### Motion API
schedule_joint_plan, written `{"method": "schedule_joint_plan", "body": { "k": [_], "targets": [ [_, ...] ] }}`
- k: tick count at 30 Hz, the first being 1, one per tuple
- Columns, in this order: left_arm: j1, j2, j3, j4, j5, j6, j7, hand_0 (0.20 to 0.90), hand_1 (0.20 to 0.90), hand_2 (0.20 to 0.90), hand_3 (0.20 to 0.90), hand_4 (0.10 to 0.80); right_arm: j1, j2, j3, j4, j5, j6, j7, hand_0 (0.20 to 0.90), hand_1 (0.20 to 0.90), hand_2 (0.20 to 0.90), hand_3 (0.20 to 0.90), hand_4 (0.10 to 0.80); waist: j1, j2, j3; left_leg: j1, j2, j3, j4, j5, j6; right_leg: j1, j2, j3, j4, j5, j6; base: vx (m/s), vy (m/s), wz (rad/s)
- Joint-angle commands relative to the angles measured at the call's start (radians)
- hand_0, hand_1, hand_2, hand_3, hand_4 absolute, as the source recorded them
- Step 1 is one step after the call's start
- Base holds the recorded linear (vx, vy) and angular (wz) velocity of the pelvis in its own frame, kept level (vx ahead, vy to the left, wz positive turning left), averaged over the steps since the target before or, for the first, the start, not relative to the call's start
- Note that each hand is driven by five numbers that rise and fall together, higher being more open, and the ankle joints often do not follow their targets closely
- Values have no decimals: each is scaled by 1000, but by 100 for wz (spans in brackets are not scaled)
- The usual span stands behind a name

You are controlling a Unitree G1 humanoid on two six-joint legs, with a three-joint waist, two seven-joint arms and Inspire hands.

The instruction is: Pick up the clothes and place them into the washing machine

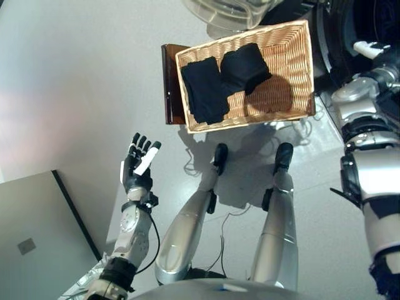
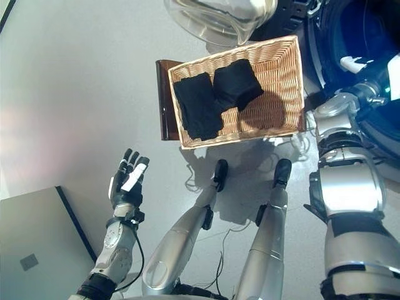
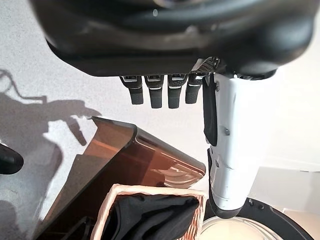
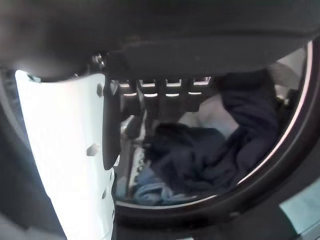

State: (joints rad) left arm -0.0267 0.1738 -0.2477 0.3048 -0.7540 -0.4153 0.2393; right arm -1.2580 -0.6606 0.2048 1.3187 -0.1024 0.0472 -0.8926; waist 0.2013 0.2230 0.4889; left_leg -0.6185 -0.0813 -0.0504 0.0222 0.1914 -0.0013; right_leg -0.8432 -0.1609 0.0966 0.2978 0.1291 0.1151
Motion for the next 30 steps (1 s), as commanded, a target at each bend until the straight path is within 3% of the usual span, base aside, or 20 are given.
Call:
{"method": "schedule_joint_plan", "body": {
  "k": [1,9,19,30],
  "targets": [
    [20,39,45,-22,20,-92,0,900,900,900,900,800,3,-45,102,-96,-71,-24,-40,900,900,900,900,800,-20,61,-33,-42,3,-4,7,-28,-54,48,37,-23,30,-106,-8,0,0,0],
    [34,32,79,7,22,-86,0,900,900,900,900,800,110,26,115,-154,-129,-42,25,900,900,900,900,800,-47,25,-28,-24,11,4,19,-35,-55,88,44,-28,5,-96,-10,0,0,0],
    [32,18,116,120,43,-76,-4,900,900,900,900,800,248,116,235,-310,-399,-7,107,900,900,900,900,800,-77,-35,-27,22,24,8,25,-46,-56,163,49,-45,-45,-78,-9,13,-12,-5],
    [20,21,112,162,53,-77,-17,900,900,900,900,800,228,212,401,-211,-604,51,187,900,900,900,900,800,-69,-74,-30,56,34,1,7,-39,-61,216,46,-64,-99,-62,-6,12,-9,-2]
  ]
}}
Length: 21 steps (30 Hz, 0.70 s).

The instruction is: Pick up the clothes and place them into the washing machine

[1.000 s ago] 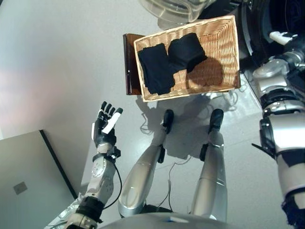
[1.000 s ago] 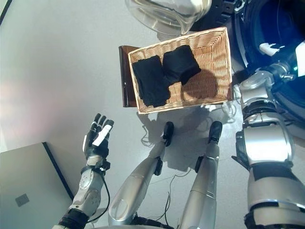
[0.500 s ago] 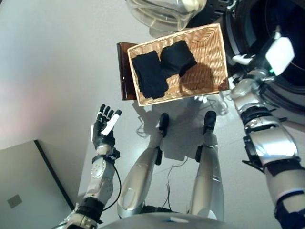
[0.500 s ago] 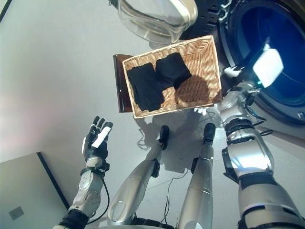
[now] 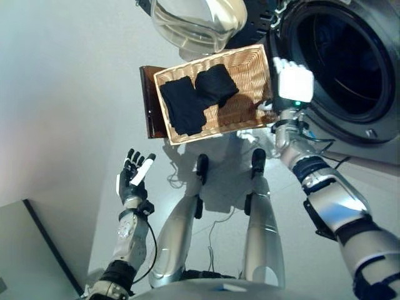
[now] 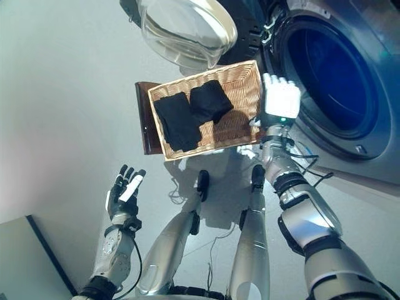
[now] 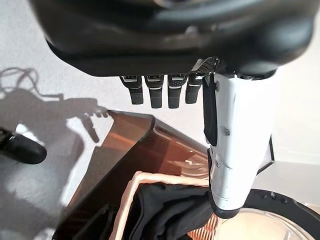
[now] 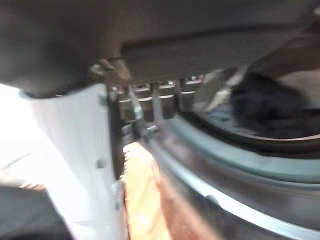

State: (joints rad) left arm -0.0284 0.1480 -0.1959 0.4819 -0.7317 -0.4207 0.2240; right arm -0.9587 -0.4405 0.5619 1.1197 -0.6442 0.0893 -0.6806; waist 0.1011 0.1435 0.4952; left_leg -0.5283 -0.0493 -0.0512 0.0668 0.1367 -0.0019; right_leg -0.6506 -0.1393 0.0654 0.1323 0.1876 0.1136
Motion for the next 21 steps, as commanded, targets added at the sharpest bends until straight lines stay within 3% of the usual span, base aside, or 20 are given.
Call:
{"method": "schedule_joint_plan", "body": {
  "k": [1,12,21],
  "targets": [
    [22,49,59,-16,31,-69,-1,900,900,900,900,800,-74,-1,57,-14,-76,10,-18,900,900,900,900,800,33,4,-35,-34,2,0,-38,17,-61,23,26,-34,68,-121,-5,0,0,0],
    [8,64,39,-60,43,-71,20,900,900,900,900,800,-174,99,136,72,-108,26,23,900,900,900,900,800,59,-4,-8,-56,7,-22,-49,34,-67,-1,27,-53,86,-132,-9,1,-5,2],
    [11,76,32,-159,38,-77,30,900,900,900,900,800,-242,119,140,135,-85,48,18,900,900,900,900,800,93,23,21,-88,1,-49,-65,54,-67,-36,15,-73,105,-138,-9,-3,2,12]
  ]
}}
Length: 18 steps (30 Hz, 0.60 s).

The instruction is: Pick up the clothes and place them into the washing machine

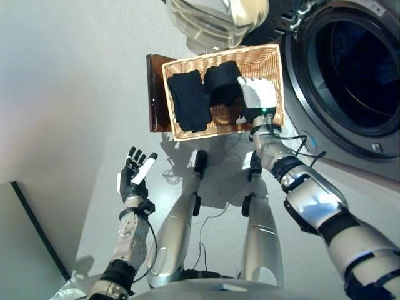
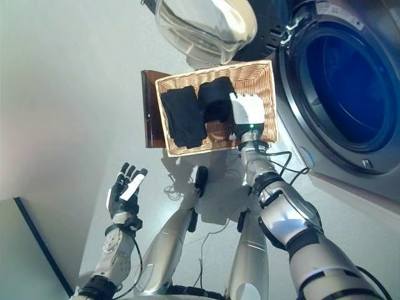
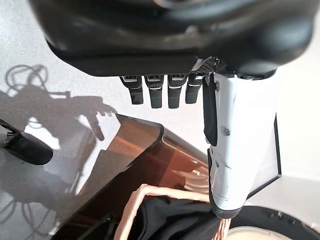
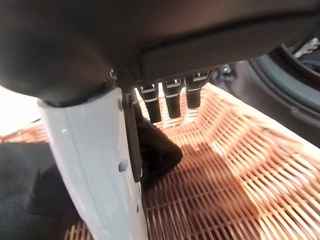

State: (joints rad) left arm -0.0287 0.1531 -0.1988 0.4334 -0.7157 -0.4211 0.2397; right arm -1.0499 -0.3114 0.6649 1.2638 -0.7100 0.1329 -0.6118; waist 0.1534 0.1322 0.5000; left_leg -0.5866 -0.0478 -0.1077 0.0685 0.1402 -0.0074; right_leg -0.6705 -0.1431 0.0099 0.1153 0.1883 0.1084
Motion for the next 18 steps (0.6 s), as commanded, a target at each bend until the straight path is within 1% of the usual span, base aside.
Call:
{"method": "schedule_joint_plan", "body": {
  "k": [1,11,18],
  "targets": [
    [11,71,35,-114,22,-76,15,900,900,900,900,800,-158,-10,36,-7,-16,5,-50,900,900,900,900,800,43,36,20,-35,-2,5,-65,51,-61,-23,18,-18,128,-140,-3,-8,19,13],
    [-6,78,26,-155,17,-83,26,900,900,900,900,800,-232,-13,24,30,39,7,-64,900,900,900,900,800,81,55,20,-106,-18,-18,-55,59,-57,-78,-5,-39,144,-140,1,-2,23,6],
    [-16,86,17,-194,13,-88,31,900,900,900,900,800,-282,-31,-10,62,111,-1,-75,900,900,900,900,800,107,75,20,-146,-31,-35,-53,66,-54,-112,-19,-45,152,-140,4,-7,30,8]
  ]
}}
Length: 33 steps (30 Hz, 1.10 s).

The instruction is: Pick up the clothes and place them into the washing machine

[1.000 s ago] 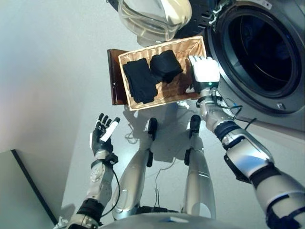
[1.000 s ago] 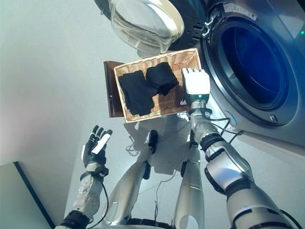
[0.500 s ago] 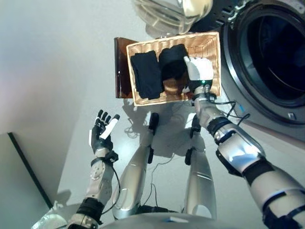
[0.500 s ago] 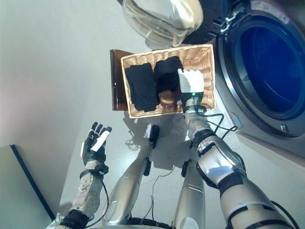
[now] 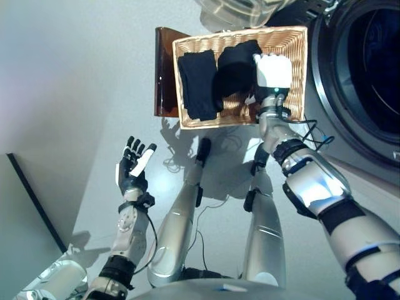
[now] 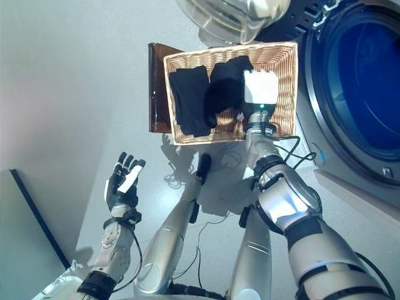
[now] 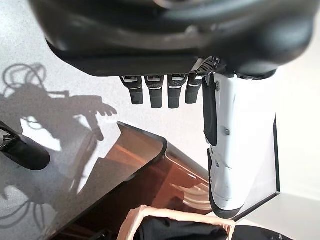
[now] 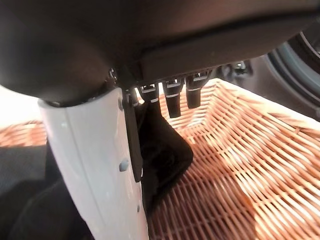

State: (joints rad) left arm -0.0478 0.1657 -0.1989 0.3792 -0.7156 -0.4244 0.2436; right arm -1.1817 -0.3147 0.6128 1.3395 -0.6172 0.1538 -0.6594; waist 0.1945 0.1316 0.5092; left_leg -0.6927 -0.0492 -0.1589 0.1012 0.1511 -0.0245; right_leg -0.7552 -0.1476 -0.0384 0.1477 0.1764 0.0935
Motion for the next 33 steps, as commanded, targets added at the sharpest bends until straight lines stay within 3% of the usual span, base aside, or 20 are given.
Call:
{"method": "schedule_joint_plan", "body": {
  "k": [1,19,20,21,22,23,33],
  "targets": [
    [2,74,14,-146,11,-86,26,900,900,900,900,800,-160,-33,43,-7,27,-23,-28,900,900,900,900,800,69,78,11,-50,-32,12,-84,57,-37,-34,-17,1,120,-129,19,0,0,0],
    [-15,80,1,-198,-9,-90,32,900,900,900,900,800,-263,-57,22,20,133,-43,-35,900,900,900,900,800,118,117,11,-174,-72,-36,-53,75,-29,-144,-52,-19,188,-157,20,-18,22,8],
    [-15,80,1,-198,-9,-90,32,900,900,900,900,800,-263,-57,22,20,133,-43,-35,851,851,851,851,765,118,117,11,-175,-72,-36,-53,75,-29,-144,-52,-19,188,-157,20,-34,6,6],
    [-17,80,-3,-208,-11,-93,32,900,900,900,900,800,-272,-62,23,23,139,-41,-36,345,345,345,345,404,123,121,11,-189,-76,-44,-51,78,-28,-156,-56,-23,201,-163,19,-26,3,6],
    [-20,79,-4,-209,-12,-92,33,900,900,900,900,800,-274,-65,23,27,141,-40,-37,345,345,345,345,404,125,124,11,-192,-79,-46,-50,79,-28,-159,-57,-25,206,-166,19,-34,3,10],
    [-20,80,-5,-212,-15,-93,32,900,900,900,900,800,-281,-68,23,27,143,-38,-39,200,200,200,200,300,127,127,11,-196,-80,-51,-50,81,-28,-164,-59,-26,211,-168,18,-22,7,15],
    [-19,79,-4,-207,-25,-91,32,900,900,900,900,800,-282,-59,17,31,148,-35,-36,200,200,200,200,300,128,123,11,-209,-83,-54,-56,91,-28,-173,-60,-31,221,-173,16,-6,9,5]
  ]
}}
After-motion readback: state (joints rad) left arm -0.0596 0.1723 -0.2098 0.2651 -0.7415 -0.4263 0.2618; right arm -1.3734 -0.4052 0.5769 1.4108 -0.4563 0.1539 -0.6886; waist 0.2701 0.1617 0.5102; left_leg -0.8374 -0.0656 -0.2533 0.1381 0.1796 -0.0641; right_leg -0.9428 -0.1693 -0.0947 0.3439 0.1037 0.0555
